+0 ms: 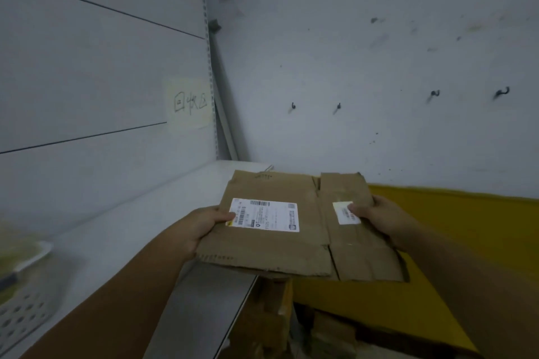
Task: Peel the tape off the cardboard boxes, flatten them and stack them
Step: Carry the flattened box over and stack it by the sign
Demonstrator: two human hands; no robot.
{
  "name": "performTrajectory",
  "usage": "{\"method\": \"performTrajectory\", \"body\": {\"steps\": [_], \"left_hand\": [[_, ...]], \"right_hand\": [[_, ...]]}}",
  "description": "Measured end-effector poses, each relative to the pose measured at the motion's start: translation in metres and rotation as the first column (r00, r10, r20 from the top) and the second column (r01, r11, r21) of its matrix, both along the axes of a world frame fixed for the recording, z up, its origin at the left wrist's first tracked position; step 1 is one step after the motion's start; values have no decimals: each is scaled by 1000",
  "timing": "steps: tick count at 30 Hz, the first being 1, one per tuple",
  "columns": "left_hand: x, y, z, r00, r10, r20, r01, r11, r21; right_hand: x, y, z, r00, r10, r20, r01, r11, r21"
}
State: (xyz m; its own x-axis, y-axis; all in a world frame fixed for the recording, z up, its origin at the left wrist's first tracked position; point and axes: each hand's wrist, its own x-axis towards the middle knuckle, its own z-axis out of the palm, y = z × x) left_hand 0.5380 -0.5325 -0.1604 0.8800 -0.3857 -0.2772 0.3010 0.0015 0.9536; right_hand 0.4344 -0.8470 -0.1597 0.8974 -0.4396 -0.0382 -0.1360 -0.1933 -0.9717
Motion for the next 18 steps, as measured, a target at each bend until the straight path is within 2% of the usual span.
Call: {"method": "performTrajectory", "body": {"steps": [6,11,14,18], "left_hand": [[57,-31,-8,1000,-19,-14,20,997,75],[87,-50,-1,999,41,-1,-41,994,99],[101,-66,7,993,112,-28,-112,994,-1],[112,-95,10,977,195,-88,-212,939,-272]], "right_hand": [[48,-29,-12,998,-53,-47,52,999,-9],[95,-52,-12,1000,-9,10,8,1000,22],[119,-74,-11,998,-8,64,3,996,85],[155,-96,-15,993,-19,119,-3,984,180]]}}
